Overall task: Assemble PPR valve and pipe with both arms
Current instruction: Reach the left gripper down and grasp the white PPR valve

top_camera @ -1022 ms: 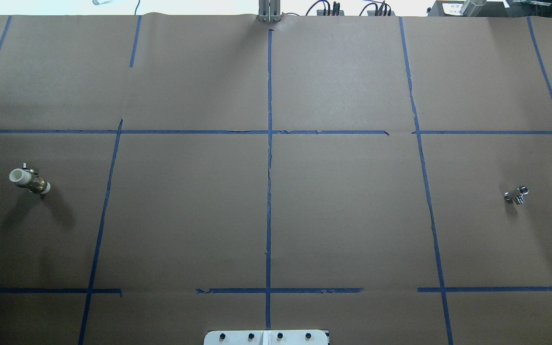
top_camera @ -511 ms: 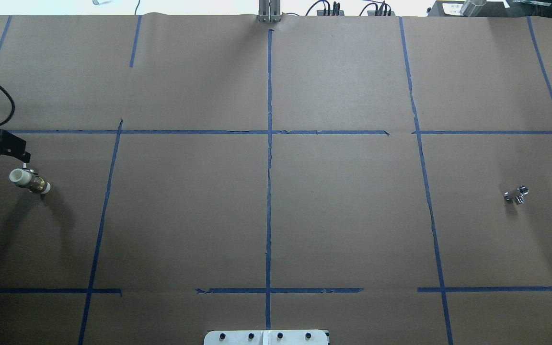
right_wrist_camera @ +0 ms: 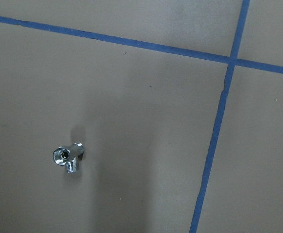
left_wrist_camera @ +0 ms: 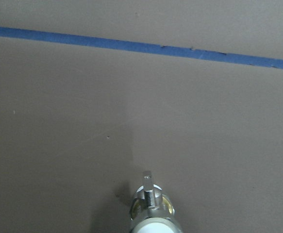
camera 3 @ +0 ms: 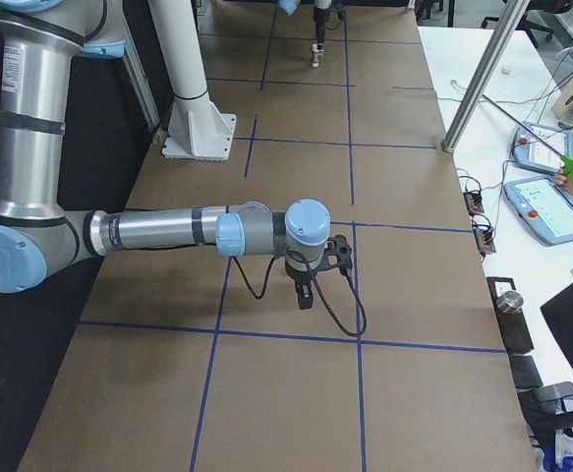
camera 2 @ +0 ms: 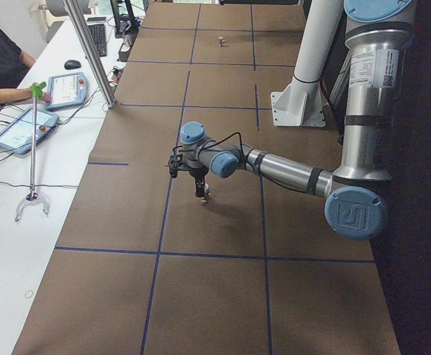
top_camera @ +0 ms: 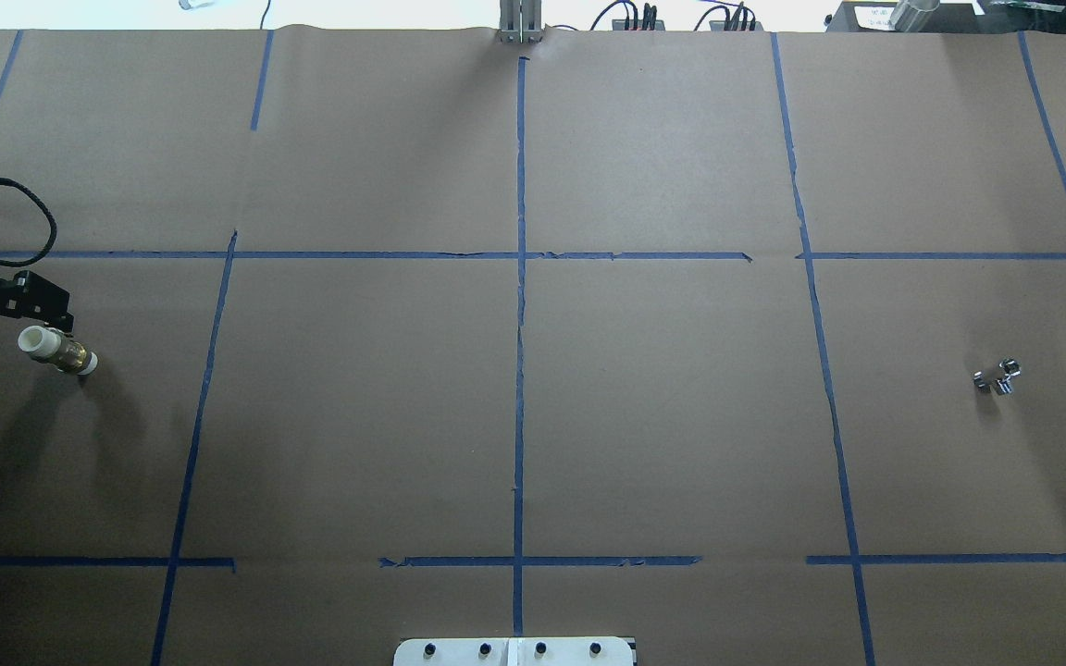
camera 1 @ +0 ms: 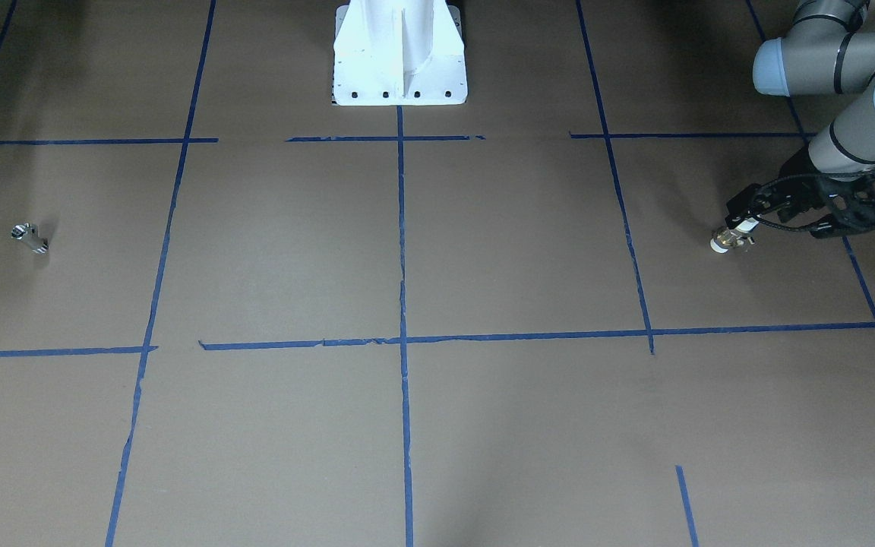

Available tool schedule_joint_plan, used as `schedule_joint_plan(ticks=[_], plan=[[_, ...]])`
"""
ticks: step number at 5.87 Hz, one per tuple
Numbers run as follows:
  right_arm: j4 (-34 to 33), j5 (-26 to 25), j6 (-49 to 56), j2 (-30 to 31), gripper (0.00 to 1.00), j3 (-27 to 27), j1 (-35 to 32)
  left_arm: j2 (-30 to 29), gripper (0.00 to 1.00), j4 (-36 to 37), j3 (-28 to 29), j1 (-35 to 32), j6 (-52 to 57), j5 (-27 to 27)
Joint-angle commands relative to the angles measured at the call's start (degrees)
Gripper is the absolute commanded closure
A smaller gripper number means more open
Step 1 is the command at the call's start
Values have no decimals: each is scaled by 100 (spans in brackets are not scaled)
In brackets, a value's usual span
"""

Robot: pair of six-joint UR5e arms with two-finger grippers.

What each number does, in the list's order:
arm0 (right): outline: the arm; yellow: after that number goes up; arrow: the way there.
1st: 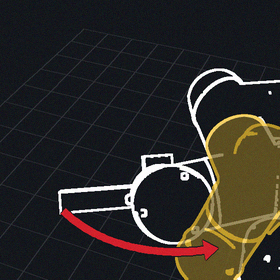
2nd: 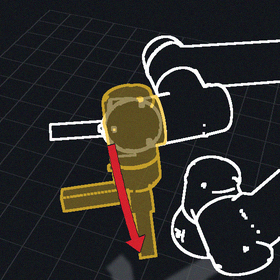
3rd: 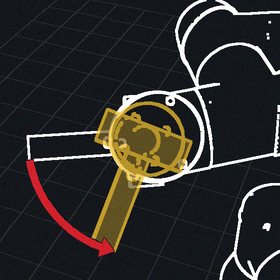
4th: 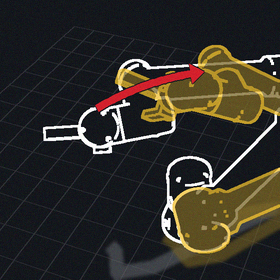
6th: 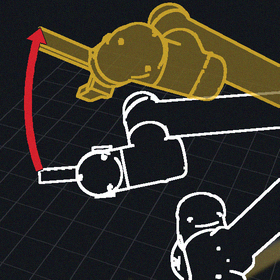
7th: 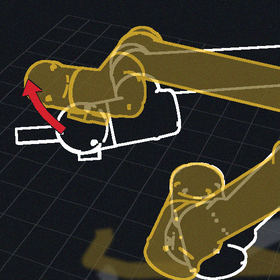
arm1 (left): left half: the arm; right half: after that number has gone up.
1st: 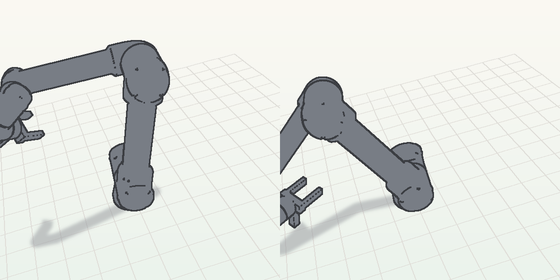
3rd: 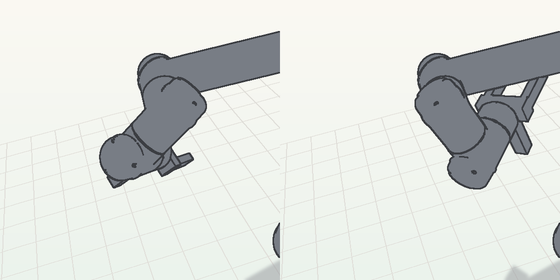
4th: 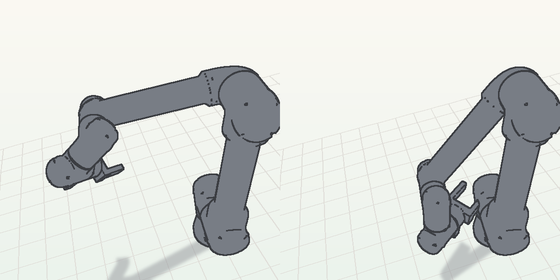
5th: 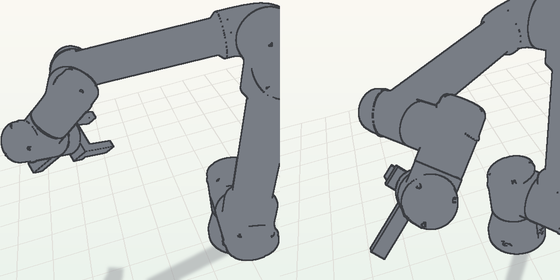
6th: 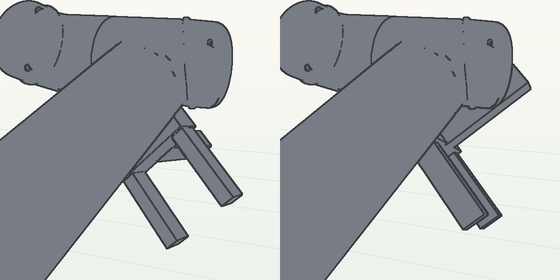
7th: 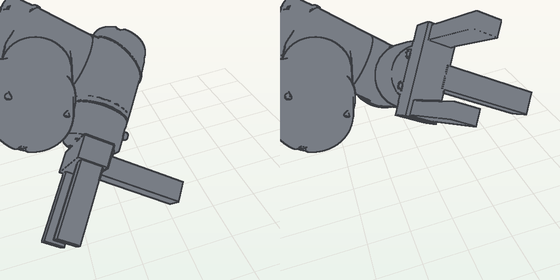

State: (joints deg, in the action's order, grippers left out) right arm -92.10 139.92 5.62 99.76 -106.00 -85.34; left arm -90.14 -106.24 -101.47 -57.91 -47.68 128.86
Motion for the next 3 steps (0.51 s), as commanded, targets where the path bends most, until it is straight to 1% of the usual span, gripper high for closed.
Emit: schedule_joint_plan(ticks=[1, 2, 3], plan=[[0, 0, -9, 0, 0, 1, 0, -3, 10, -2, 13, 78, -4, 16], [0, 0, 0, 0, 0, 9, 0, -3, 29, -2, 13, 148, -4, -1], [0, 0, 0, 0, 0, 1, 0, -12, 73, 7, 13, 149, 13, -1]])
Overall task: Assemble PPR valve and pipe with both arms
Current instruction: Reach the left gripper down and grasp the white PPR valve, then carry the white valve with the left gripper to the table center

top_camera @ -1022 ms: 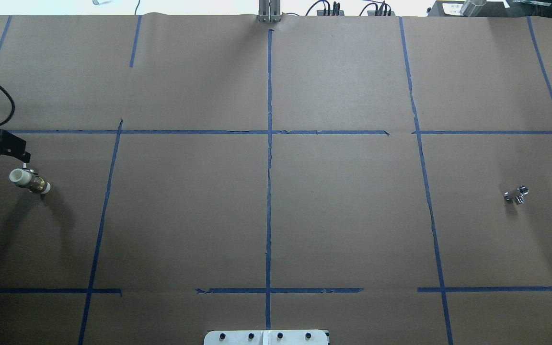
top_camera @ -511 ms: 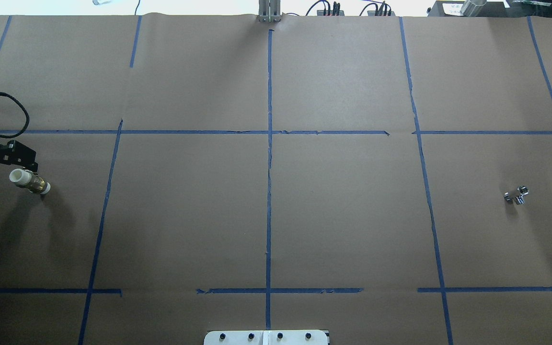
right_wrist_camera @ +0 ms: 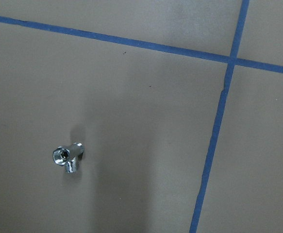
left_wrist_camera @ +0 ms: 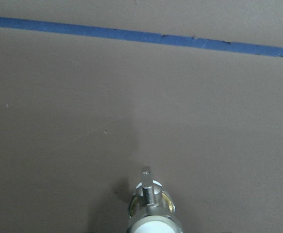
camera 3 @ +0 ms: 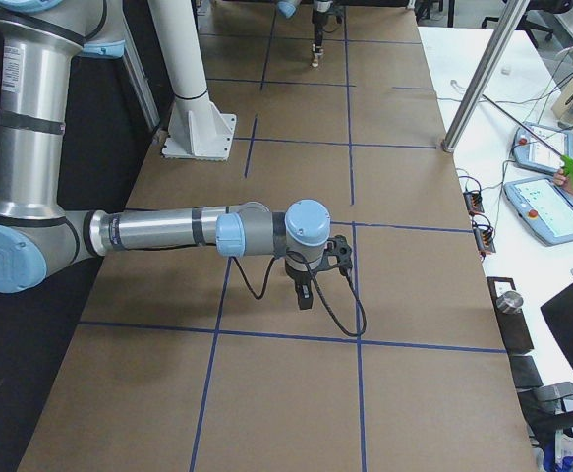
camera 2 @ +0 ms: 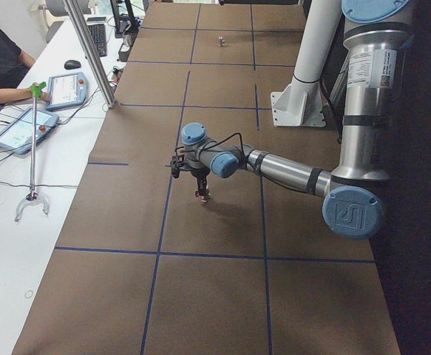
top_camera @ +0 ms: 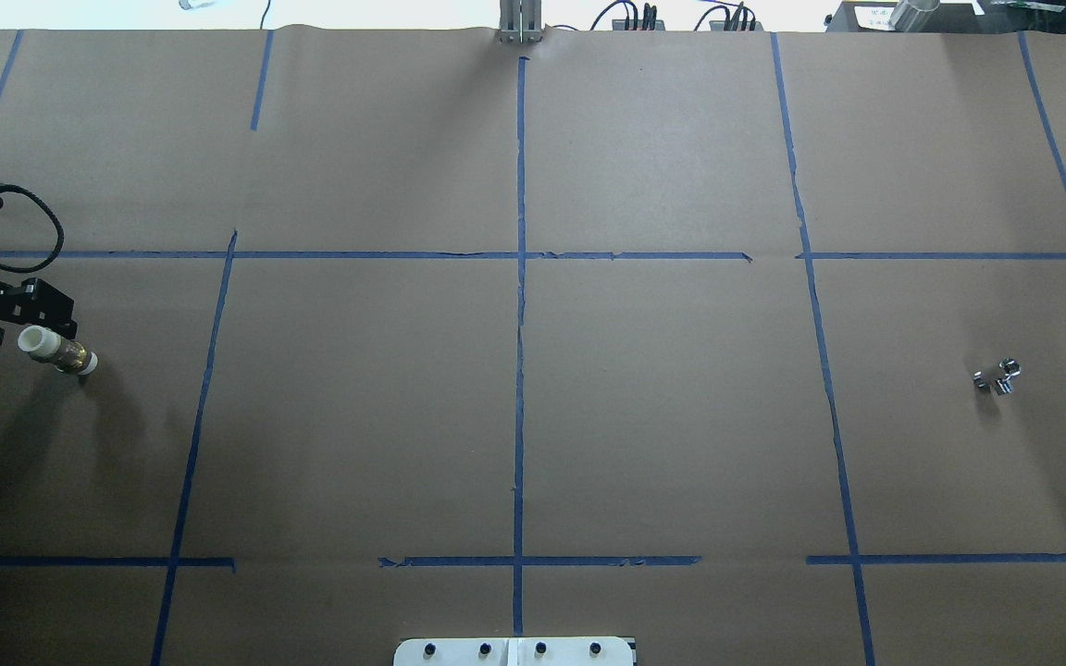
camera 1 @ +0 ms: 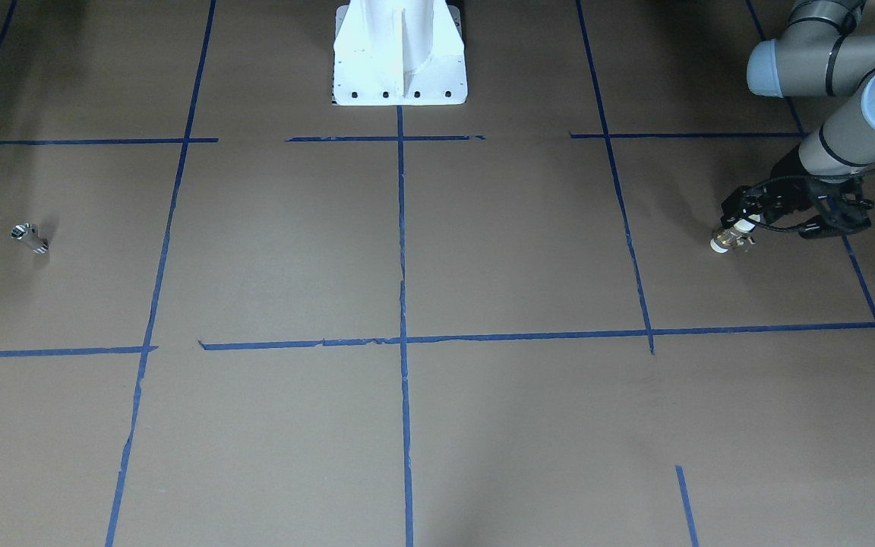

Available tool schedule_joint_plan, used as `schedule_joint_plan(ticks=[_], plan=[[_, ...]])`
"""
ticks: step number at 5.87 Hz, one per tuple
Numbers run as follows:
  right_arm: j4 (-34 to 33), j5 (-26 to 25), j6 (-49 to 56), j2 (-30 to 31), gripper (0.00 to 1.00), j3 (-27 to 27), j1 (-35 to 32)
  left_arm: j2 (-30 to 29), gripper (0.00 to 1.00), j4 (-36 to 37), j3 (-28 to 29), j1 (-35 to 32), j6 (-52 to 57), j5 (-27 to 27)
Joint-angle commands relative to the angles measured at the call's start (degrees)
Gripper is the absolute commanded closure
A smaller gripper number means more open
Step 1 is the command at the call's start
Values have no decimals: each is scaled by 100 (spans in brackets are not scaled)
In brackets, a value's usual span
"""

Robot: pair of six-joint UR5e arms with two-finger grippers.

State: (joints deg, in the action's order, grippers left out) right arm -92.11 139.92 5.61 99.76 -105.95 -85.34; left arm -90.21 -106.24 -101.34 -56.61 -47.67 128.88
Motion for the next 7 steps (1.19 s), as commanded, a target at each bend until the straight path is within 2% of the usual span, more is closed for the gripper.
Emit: schedule_joint_plan(ticks=[1, 4, 5, 6, 7], plan=[[0, 0, -7, 0, 0, -13, 0, -5, 97, 15, -43, 19, -5, -12], [0, 9, -16, -9, 0, -31, 0, -136, 100, 102, -664, 19, -93, -30], [0, 18, -24, -9, 0, -57, 0, -537, 100, 451, -894, 28, -102, -29], [9, 18, -24, -9, 0, -66, 9, -1324, 100, 1186, -1000, 341, -285, -47], [9, 61, -24, -9, 0, -84, 9, -2429, 100, 2333, -958, 1205, -948, -482]])
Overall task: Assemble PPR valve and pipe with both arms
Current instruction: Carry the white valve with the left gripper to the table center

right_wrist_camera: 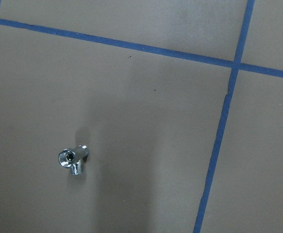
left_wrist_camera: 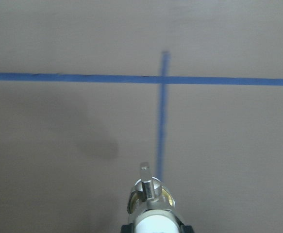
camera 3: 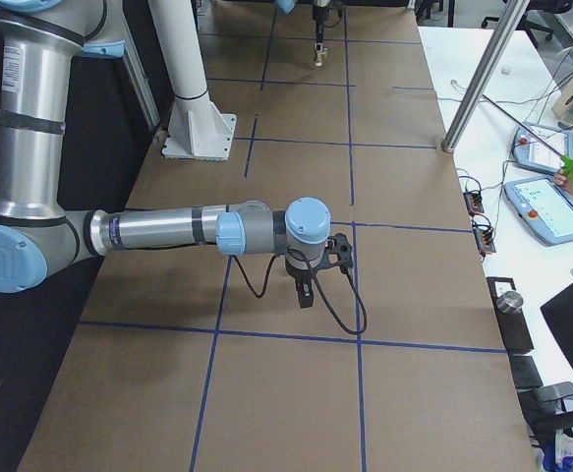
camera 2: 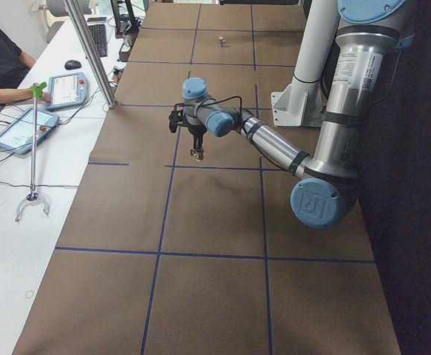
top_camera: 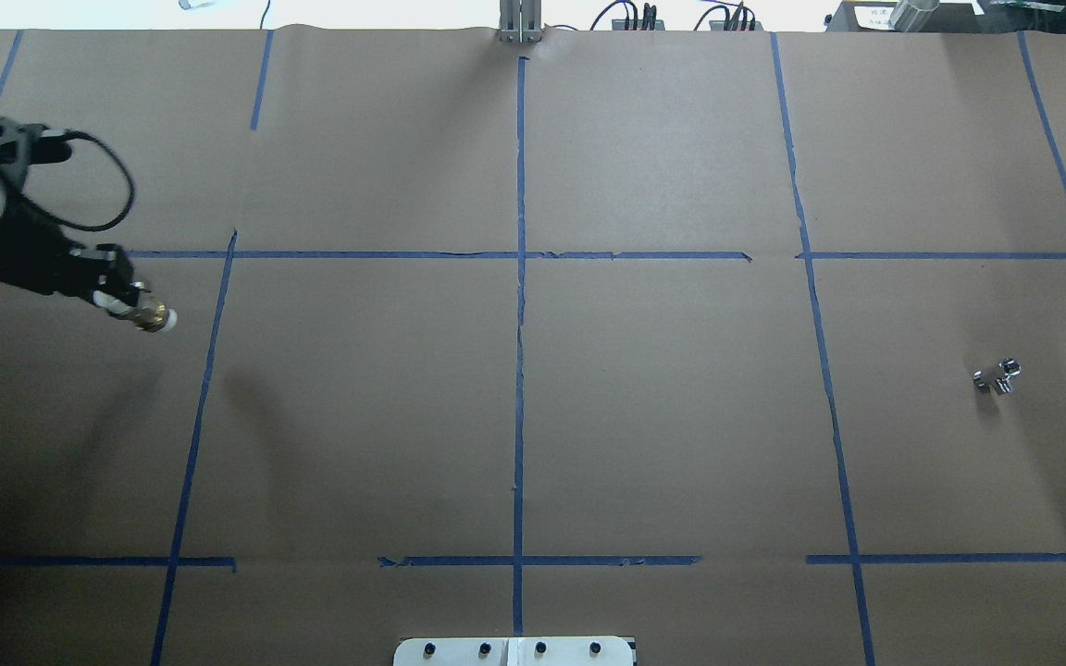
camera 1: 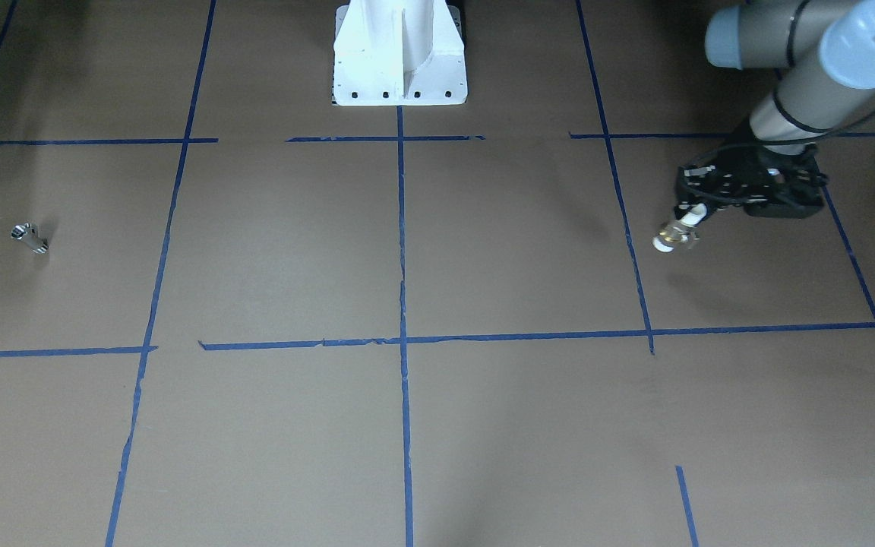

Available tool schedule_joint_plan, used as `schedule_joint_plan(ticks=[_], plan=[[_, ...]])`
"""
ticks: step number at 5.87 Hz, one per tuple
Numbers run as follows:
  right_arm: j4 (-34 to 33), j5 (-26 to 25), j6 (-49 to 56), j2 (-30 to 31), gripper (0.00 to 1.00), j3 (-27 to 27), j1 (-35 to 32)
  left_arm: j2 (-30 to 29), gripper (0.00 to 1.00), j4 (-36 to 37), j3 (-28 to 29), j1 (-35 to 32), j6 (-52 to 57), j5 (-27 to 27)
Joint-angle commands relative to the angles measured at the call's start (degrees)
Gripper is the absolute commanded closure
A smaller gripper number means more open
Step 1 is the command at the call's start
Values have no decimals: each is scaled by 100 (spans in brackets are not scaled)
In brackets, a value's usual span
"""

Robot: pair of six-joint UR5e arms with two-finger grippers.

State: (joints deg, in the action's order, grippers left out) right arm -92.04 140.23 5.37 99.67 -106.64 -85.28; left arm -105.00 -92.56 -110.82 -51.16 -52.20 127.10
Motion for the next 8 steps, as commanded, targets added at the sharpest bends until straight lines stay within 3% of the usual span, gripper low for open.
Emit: schedule_joint_plan(ticks=[1, 3, 4, 5, 8], plan=[[2, 31, -1, 0, 0, -24, 3, -2057, 100, 1734, 399, 1174, -693, -1005], [-7, 40, -1, 0, 0, -15, 20, -3634, 100, 1209, 2223, 1459, -1632, -1047], [2, 31, 8, -26, 0, -15, 46, -3954, 100, 588, 2806, 1643, -2219, -1056], [-7, 31, 8, -113, 0, 28, 64, -4227, 100, 442, 3325, 1697, -2277, -1047], [-7, 31, -1, -114, 0, 29, 73, -4186, 100, 520, 3348, 1785, -2277, -1030]])
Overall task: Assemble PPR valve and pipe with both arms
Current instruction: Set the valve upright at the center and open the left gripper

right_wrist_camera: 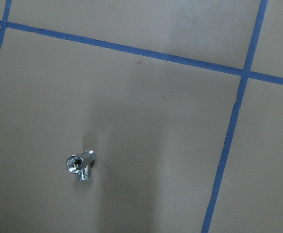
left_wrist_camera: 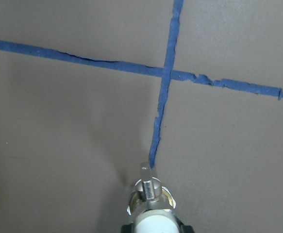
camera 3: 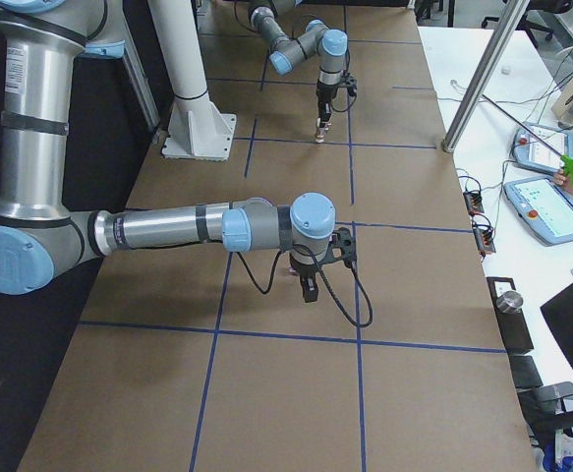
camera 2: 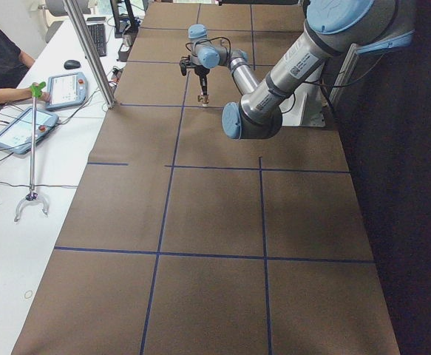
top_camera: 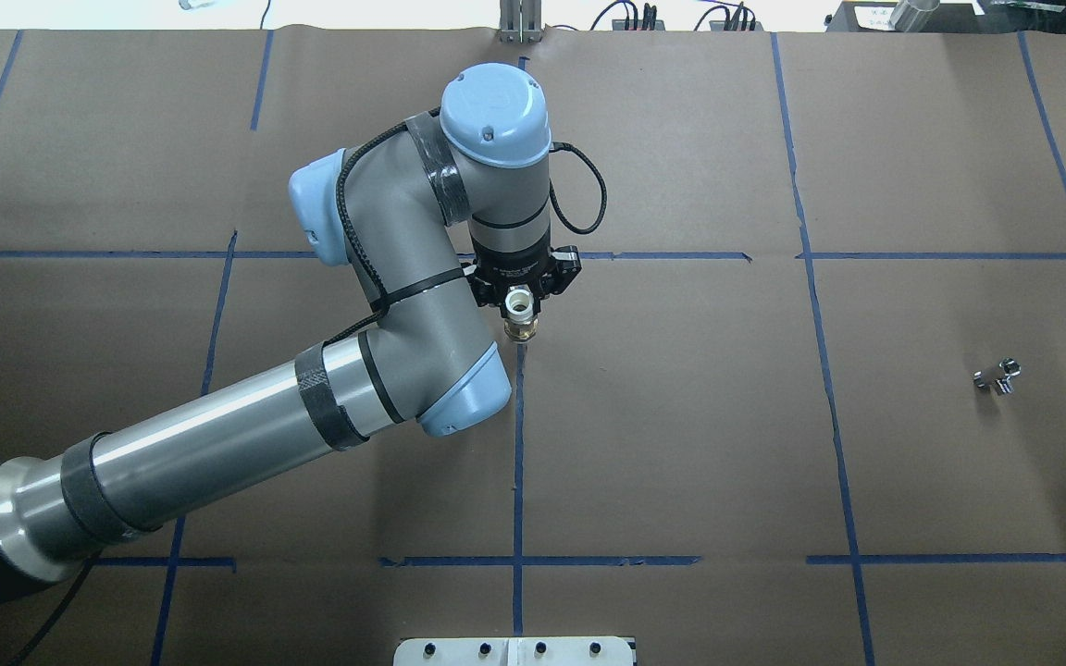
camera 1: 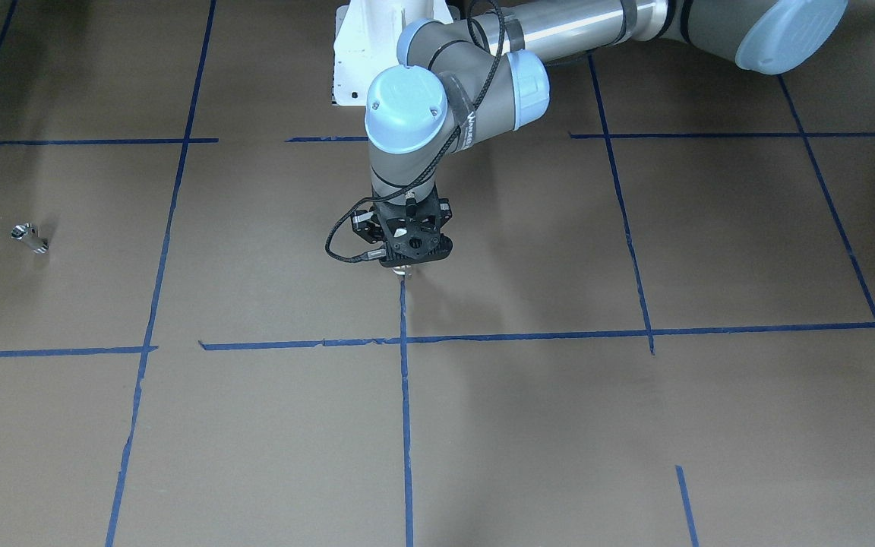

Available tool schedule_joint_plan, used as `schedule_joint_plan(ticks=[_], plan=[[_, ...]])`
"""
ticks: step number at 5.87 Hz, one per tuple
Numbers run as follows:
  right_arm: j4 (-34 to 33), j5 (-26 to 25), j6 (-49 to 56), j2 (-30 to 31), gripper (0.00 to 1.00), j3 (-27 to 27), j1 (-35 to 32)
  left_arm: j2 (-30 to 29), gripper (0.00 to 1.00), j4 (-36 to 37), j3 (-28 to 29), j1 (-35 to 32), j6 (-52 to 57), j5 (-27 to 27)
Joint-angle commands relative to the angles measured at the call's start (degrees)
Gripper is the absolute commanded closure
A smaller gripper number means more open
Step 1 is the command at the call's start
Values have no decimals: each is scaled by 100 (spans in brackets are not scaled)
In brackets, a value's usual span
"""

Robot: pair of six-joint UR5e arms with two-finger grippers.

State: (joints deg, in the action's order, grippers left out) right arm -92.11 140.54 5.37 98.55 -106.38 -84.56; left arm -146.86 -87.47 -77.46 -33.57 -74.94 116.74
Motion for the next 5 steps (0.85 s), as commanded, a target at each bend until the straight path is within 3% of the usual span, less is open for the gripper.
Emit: schedule_joint_plan(ticks=[1, 5], plan=[[0, 0, -1, -2, 0, 3, 1, 17, 99, -7, 12, 26, -3, 15], [-9, 0, -9, -2, 0, 3, 19, 105, 88, -69, -6, 70, 23, 15]])
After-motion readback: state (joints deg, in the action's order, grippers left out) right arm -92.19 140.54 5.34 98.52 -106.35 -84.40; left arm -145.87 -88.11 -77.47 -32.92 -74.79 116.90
